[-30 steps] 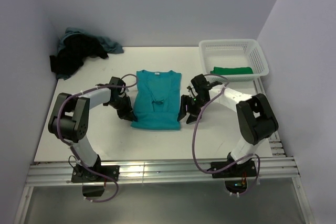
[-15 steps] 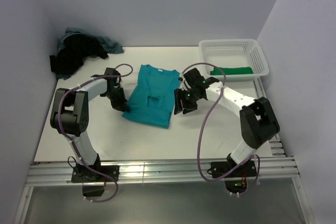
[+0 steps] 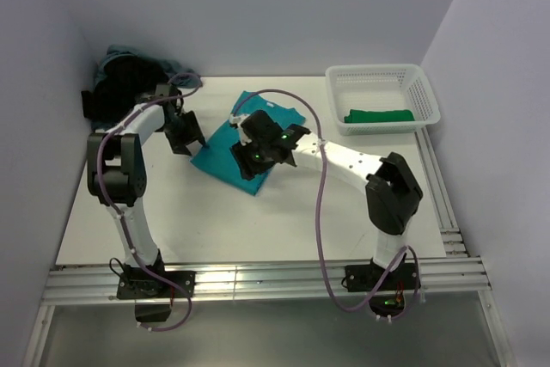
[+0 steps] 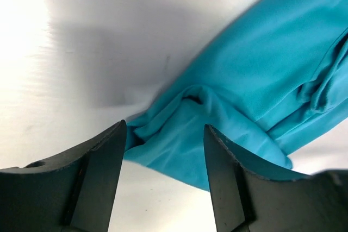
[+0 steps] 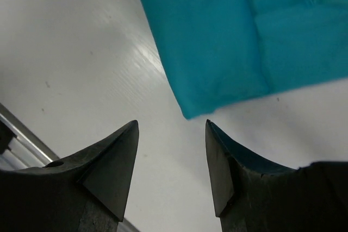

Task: Roll the t-shirts
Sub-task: Roll the tshirt

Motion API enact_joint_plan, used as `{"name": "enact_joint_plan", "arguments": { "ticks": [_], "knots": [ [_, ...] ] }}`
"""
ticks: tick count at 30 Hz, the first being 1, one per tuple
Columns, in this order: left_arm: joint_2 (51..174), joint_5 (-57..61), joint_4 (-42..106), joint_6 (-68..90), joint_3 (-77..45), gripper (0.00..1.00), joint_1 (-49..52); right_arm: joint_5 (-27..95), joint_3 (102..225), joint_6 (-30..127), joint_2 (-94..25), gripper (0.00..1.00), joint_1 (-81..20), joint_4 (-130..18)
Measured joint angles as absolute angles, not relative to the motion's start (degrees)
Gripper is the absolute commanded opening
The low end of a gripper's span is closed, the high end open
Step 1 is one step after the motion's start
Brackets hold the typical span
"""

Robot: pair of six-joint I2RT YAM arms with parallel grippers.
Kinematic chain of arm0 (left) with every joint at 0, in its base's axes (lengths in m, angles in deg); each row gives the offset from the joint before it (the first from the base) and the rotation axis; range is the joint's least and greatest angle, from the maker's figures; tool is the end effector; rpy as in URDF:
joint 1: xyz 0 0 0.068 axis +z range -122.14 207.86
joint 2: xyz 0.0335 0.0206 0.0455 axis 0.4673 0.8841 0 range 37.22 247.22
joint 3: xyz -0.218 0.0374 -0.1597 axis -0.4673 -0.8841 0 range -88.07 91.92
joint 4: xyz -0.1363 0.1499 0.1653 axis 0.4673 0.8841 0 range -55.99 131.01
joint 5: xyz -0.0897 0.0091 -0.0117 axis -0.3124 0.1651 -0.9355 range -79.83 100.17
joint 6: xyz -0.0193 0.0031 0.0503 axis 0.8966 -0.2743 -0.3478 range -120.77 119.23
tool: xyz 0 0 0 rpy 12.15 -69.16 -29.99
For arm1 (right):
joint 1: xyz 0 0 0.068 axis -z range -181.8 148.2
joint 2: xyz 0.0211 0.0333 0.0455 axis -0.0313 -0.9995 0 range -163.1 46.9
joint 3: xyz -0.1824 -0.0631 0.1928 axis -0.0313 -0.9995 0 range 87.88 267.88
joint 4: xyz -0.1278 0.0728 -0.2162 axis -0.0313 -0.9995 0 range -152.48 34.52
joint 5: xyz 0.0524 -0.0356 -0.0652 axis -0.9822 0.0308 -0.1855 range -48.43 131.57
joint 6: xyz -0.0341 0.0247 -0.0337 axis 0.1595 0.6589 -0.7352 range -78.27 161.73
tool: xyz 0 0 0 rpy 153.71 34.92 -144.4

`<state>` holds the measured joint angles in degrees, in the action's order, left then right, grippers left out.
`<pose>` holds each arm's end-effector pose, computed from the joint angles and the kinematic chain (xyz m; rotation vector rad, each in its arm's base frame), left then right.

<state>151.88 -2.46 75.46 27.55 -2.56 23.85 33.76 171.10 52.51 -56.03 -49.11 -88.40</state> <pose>0.4079 -0.0364 0.1839 -0.5465 2.7929 -0.4376 0.2652 0.2946 0.2578 -0.8639 2.4275 0.5766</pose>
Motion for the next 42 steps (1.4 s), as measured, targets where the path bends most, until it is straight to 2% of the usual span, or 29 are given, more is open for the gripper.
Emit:
{"name": "enact_joint_plan", "arguments": {
  "ticks": [8, 13, 17, 26, 36, 39, 41, 42],
  "knots": [
    [140.0, -5.0, 74.7, 32.8, -10.8, 0.62, 31.7, 41.2, 182.7, 46.6, -67.5, 0.61, -54.8, -85.9],
    [128.5, -8.6, 72.8, 37.1, -19.8, 0.63, 38.4, 44.7, 185.2, 43.7, -73.4, 0.62, -56.5, -84.6],
    [122.4, -11.7, 71.4, 39.3, -24.5, 0.63, 39.8, 47.6, 187.0, 41.5, -77.1, 0.62, -57.5, -83.9],
    [120.2, -15.5, 69.6, 40.7, -31.6, 0.63, 40.0, 50.6, 189.2, 38.8, -80.8, 0.63, -58.9, -81.9],
    [119.3, -15.5, 69.5, 40.3, -31.8, 0.63, 40.5, 51.5, 192.6, 38.6, -84.9, 0.62, -59.2, -81.0],
    [119.3, -15.5, 69.5, 40.2, -31.8, 0.63, 40.9, 51.6, 192.3, 38.6, -85.1, 0.61, -59.2, -80.1],
    [119.3, -15.5, 69.4, 40.2, -31.8, 0.63, 41.2, 51.7, 191.3, 38.6, -85.0, 0.52, -59.2, -78.9],
    [119.3, -15.5, 69.4, 40.2, -31.8, 0.63, 41.2, 51.7, 191.1, 38.6, -85.0, 0.44, -59.2, -78.6]
  ]
}}
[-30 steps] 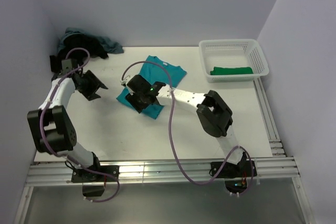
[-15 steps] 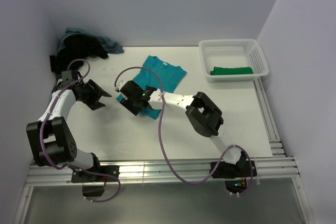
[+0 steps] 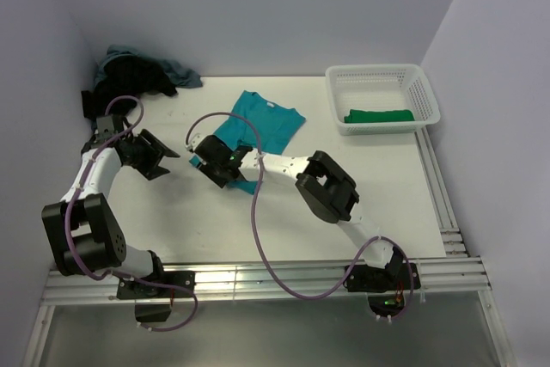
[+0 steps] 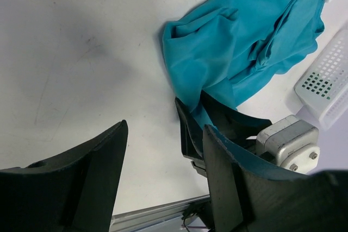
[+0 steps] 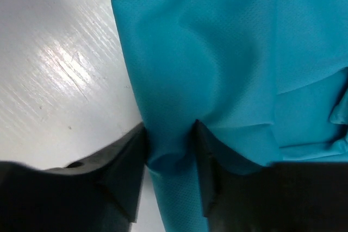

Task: Roll the t-shirts
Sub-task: Roll the tshirt

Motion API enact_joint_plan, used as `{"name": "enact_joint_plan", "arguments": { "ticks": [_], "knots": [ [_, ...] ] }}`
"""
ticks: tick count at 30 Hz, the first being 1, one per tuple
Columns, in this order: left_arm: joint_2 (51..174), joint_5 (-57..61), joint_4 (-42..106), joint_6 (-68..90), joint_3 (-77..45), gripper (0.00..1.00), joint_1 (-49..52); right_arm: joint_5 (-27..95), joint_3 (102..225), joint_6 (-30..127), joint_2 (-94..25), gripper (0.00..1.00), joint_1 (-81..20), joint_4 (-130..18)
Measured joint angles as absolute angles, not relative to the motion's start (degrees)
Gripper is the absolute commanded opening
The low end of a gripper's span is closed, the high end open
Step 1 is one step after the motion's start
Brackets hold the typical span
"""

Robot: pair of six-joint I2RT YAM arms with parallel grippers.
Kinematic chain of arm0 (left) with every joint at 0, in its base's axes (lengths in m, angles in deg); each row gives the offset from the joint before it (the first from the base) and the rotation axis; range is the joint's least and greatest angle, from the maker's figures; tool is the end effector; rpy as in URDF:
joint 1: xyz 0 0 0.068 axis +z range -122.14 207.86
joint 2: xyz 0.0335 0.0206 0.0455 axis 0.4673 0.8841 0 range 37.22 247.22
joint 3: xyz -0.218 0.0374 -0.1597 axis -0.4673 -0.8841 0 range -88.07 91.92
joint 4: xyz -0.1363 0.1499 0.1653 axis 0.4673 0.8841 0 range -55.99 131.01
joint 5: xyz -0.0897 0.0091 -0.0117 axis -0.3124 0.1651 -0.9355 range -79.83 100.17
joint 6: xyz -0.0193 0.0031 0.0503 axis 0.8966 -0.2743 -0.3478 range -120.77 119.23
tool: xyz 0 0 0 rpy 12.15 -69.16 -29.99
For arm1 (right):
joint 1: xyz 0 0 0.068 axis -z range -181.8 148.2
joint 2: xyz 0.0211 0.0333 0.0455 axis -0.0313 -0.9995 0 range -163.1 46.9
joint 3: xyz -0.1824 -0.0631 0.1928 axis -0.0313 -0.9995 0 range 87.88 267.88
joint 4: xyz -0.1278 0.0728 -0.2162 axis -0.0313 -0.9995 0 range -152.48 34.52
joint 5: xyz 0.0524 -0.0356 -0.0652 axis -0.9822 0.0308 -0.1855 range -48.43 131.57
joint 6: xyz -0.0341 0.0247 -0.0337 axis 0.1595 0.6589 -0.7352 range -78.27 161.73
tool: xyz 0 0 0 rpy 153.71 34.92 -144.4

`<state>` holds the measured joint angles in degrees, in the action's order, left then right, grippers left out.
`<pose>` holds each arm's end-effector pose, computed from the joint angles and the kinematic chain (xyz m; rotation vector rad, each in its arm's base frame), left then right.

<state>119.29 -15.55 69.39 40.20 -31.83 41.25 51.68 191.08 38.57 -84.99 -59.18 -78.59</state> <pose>0.2773 0.0501 0.2292 -1.0775 2.4398 -0.7530 0.2788 0.4241 0.1593 -1.1772 2.1664 0.1948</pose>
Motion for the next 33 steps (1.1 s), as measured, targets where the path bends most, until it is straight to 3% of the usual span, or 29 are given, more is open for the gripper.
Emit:
{"name": "enact_joint_plan", "arguments": {
  "ticks": [1, 3, 5, 7, 15, 33],
  "knots": [
    [119.3, -15.5, 69.4, 40.2, -31.8, 0.63, 41.4, 51.7, 190.9, 38.5, -84.9, 0.29, -59.2, -78.5],
    [119.3, -15.6, 69.4, 40.2, -31.8, 0.63, 41.5, 52.1, 190.9, 38.4, -84.9, 0.20, -59.2, -78.6],
    [119.3, -15.6, 69.4, 40.0, -31.8, 0.63, 41.6, 52.3, 190.9, 38.6, -84.9, 0.17, -59.2, -78.7],
    [119.4, -15.6, 69.4, 39.8, -31.8, 0.63, 41.7, 52.2, 190.9, 38.9, -84.9, 0.01, -59.2, -78.7],
    [119.3, -17.4, 68.1, 38.9, -34.5, 0.64, 41.8, 48.1, 188.5, 43.5, -82.5, 0.00, -59.1, -81.0],
    [112.5, -22.1, 61.6, 40.2, -46.9, 0.66, 41.8, 18.8, 185.8, 60.6, -77.9, 0.00, -58.4, -89.0]
  ]
}}
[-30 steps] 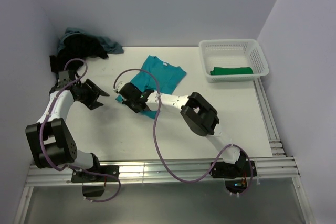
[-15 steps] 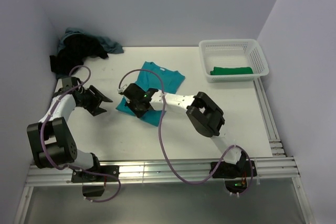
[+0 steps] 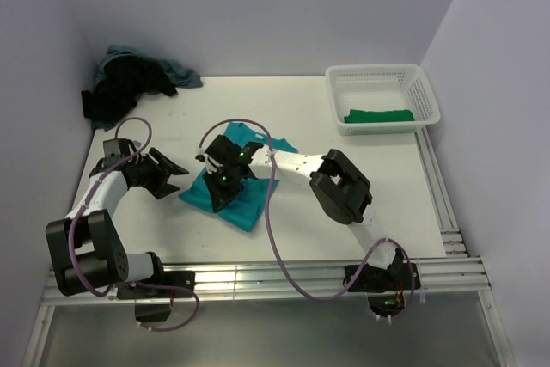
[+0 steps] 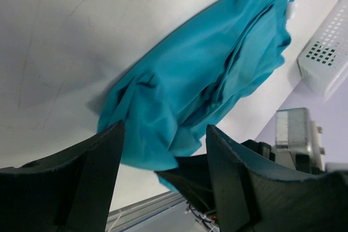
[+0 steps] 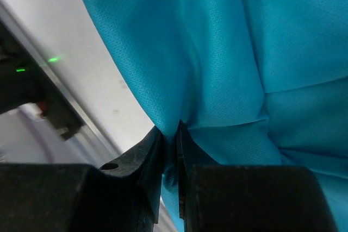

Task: Roll the t-shirts
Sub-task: Roll the tshirt

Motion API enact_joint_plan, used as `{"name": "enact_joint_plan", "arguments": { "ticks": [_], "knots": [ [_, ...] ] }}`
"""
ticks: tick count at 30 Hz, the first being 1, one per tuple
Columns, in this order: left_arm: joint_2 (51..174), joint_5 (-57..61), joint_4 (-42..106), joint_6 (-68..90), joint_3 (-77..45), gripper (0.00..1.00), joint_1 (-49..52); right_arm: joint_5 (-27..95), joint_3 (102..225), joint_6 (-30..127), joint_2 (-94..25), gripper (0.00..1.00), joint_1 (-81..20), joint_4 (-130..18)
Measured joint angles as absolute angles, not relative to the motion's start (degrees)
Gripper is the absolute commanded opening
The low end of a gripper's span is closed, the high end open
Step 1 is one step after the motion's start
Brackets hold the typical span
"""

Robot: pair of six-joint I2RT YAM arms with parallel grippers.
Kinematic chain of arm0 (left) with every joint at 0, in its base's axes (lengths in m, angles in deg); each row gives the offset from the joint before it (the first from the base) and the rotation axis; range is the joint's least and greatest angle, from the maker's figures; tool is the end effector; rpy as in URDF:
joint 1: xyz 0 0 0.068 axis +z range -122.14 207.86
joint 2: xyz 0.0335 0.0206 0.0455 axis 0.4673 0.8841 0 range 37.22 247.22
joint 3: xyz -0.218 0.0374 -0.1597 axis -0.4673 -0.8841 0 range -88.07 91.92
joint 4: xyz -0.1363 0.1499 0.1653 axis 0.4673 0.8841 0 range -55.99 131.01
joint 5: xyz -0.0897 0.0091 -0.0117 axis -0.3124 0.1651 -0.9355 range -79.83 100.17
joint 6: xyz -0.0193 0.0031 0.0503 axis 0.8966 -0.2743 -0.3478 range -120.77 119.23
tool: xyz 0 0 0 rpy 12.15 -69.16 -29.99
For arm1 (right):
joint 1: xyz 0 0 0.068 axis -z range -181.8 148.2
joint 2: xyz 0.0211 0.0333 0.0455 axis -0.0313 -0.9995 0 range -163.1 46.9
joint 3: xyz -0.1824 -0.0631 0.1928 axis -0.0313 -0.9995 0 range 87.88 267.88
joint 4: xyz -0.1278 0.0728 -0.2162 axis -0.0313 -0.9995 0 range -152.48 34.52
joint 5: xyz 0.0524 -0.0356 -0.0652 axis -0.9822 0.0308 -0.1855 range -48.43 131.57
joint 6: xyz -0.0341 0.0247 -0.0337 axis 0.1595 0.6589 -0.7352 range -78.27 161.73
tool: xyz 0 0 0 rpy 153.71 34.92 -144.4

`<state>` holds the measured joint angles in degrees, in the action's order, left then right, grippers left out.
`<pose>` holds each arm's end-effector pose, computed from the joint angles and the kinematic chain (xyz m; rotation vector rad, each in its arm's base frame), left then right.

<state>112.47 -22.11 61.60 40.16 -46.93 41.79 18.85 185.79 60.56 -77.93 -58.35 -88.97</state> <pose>0.2362 0.0390 0.1894 -1.0504 2.4440 -0.9025 0.2471 0.3991 0.1798 -1.0579 2.6319 0.9077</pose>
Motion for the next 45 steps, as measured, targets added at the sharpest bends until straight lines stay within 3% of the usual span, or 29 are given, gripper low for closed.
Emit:
{"name": "enact_joint_plan", "arguments": {
  "ticks": [20, 34, 45],
  "knots": [
    [110.4, -22.6, 62.9, 40.4, -43.9, 0.66, 41.8, -9.5, 173.0, 81.5, -82.6, 0.00, -46.2, -67.9],
    [106.6, -22.6, 55.3, 44.7, -52.9, 0.60, 33.8, -18.6, 171.0, 92.5, -85.6, 0.00, -43.4, -55.5],
    [104.5, -19.5, 44.0, 49.7, -59.7, 0.70, 32.4, -22.2, 171.0, 98.1, -87.2, 0.00, -42.1, -48.6]
  ]
}}
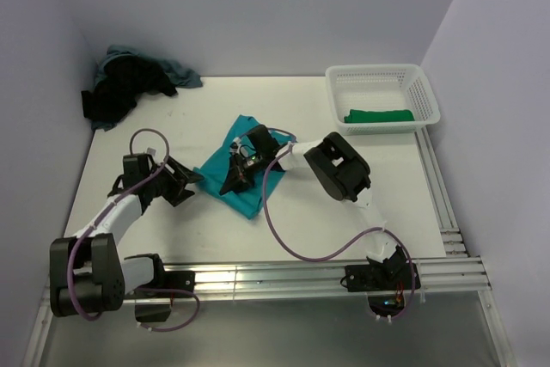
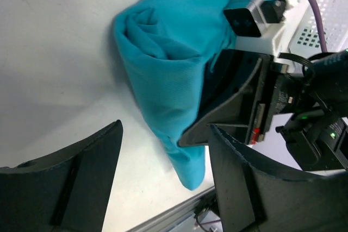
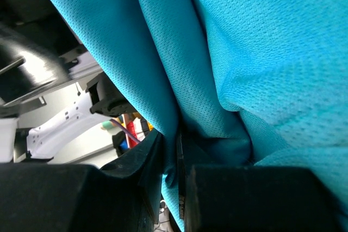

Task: Roll the t-shirts
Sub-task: Roll the tshirt

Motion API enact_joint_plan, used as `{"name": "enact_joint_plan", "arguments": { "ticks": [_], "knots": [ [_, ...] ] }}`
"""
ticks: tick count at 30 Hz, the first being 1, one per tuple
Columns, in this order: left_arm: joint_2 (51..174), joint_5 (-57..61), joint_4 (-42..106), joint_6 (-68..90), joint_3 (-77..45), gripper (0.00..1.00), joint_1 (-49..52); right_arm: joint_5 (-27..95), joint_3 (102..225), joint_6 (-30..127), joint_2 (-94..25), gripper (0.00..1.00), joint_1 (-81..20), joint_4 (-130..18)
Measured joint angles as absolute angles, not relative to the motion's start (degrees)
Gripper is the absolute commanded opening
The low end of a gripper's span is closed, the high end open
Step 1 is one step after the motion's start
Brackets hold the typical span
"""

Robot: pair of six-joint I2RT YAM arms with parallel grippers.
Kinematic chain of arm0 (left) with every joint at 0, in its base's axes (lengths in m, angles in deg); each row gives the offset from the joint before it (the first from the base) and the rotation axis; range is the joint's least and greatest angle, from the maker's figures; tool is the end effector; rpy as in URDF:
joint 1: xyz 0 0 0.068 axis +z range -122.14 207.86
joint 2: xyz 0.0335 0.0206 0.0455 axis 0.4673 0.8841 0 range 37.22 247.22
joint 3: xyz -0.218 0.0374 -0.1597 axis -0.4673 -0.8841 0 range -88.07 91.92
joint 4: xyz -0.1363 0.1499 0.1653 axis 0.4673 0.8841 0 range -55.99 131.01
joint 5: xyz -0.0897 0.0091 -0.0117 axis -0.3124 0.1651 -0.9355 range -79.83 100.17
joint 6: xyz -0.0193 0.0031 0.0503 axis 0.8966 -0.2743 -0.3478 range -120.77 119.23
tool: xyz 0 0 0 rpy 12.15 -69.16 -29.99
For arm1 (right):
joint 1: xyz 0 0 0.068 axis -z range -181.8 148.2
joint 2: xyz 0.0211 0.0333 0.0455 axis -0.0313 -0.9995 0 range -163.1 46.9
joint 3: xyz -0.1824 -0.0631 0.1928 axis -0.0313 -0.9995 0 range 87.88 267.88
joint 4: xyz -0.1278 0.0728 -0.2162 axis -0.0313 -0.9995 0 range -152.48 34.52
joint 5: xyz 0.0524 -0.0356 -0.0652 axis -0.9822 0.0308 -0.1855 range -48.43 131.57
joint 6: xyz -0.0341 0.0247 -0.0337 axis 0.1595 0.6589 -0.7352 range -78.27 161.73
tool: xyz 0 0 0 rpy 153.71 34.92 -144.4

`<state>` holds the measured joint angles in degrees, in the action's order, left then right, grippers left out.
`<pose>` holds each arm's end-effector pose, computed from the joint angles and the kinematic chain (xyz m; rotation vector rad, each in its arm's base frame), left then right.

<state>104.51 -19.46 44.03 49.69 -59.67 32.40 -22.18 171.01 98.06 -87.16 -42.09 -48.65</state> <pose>0.2162 -0.0005 0.1708 -0.9364 2.3366 -0.9761 0.3372 0.3277 0.0882 0.2733 -2.3163 -1.6460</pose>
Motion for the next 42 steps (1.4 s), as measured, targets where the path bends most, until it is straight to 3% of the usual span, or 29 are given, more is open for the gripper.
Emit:
{"name": "enact_joint_plan", "arguments": {
  "ticks": [19, 30, 42],
  "knots": [
    [112.7, -18.0, 10.3, 64.1, -71.0, 0.77, 32.4, -24.1, 169.6, 99.6, -87.4, 0.00, -41.3, -44.6],
    [116.0, -18.5, 0.4, 67.5, -74.6, 0.82, 30.7, -24.7, 169.6, 101.6, -87.8, 0.00, -41.1, -42.5],
    [122.8, -18.4, -7.1, 67.9, -73.6, 0.75, 28.7, -24.7, 169.6, 102.3, -88.0, 0.00, -41.1, -41.6]
  ]
}}
